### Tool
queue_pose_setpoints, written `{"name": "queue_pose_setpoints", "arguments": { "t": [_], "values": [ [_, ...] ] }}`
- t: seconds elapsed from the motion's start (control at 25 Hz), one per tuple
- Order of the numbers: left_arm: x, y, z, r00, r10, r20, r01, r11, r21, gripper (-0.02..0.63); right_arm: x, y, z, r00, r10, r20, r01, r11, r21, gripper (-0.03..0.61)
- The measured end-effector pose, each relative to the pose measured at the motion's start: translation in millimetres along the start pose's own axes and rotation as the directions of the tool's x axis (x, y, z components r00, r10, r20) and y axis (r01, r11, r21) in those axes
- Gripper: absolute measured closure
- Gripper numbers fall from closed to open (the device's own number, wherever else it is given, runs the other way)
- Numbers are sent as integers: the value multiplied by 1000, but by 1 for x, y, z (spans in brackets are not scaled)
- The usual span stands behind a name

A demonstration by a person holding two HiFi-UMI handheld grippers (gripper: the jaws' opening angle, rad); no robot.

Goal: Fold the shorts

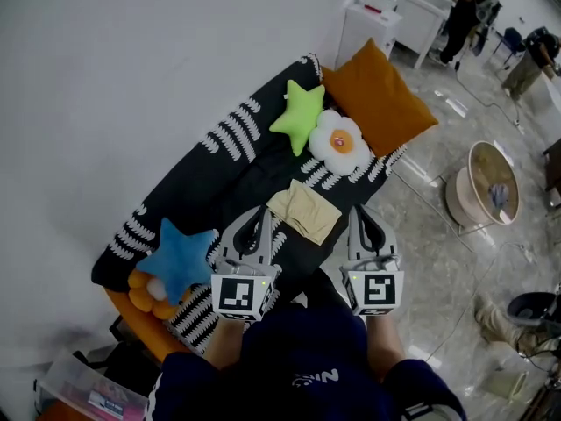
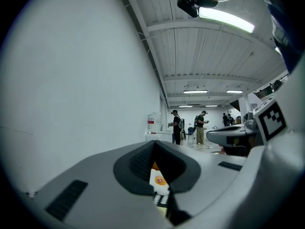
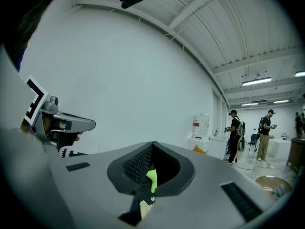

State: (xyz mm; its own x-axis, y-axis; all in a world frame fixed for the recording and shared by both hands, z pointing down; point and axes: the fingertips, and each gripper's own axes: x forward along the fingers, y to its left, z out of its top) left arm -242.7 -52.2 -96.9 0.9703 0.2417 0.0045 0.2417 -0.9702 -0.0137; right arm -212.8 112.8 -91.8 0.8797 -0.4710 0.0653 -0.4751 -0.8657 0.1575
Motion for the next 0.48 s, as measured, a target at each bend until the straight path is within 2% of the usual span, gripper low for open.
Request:
{"name": "queue_pose_setpoints", "arguments": {
  "t": [0.48],
  "values": [
    [-3,2,-5,1000,10,-9,-10,1000,-2,612,-4,7,-7,1000,-3,8,3,1000,-17,571]
  ]
}}
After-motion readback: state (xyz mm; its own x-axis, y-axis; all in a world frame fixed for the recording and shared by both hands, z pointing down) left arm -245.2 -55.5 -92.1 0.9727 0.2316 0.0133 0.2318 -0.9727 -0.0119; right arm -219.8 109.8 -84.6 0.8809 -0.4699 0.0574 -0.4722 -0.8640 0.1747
